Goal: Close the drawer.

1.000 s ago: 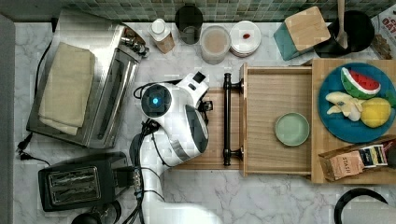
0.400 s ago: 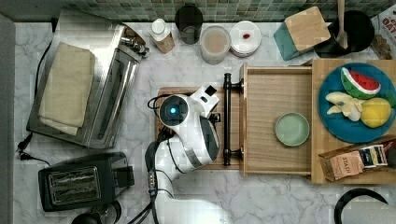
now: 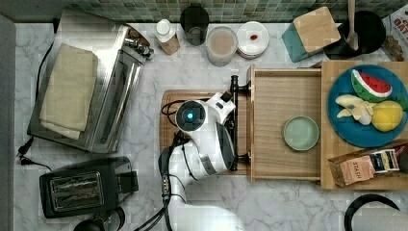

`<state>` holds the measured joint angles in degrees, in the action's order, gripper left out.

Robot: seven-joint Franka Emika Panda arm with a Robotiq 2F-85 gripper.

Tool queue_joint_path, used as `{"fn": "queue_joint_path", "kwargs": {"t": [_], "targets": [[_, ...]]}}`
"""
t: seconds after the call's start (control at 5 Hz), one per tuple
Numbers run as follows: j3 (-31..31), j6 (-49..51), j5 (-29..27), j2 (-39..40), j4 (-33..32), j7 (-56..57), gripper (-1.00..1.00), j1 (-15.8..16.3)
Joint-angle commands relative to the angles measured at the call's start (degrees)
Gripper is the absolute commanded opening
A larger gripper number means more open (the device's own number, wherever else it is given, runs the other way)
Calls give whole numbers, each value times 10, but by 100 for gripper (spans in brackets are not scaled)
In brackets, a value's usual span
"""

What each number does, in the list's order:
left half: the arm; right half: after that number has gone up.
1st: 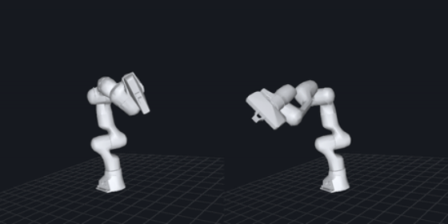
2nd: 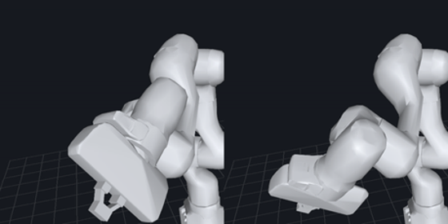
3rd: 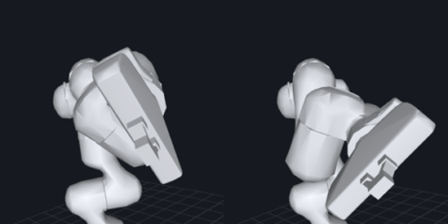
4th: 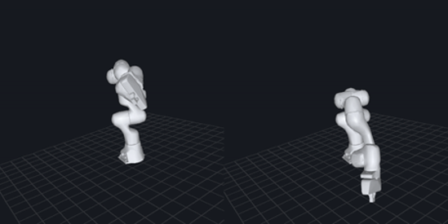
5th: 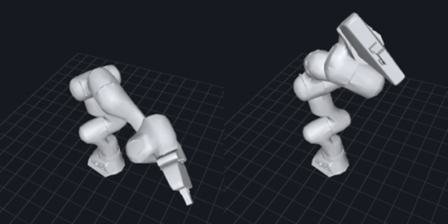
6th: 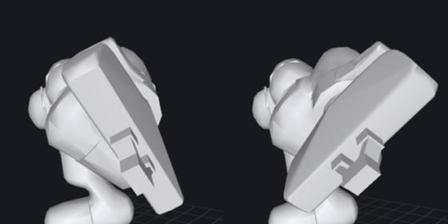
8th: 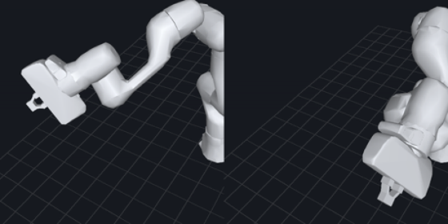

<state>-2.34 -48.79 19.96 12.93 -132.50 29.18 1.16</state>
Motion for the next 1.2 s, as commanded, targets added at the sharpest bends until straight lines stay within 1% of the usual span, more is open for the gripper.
{"fn": "queue_joint_path", "kwargs": {"t": [0.2, 0.4, 0.6, 0.8, 1.0, 1.2], "targets": [[34, -7, -32, -44, 22, 147, -100, -137], [100, -38, -69, -41, 26, 209, -100, -126], [105, -40, -77, -41, 41, 241, -100, -173], [127, -35, -99, -31, 69, 299, -100, -201], [96, -67, -128, -13, 87, 379, -100, -282], [116, -92, -188, 16, 118, 464, -100, -295]]}}
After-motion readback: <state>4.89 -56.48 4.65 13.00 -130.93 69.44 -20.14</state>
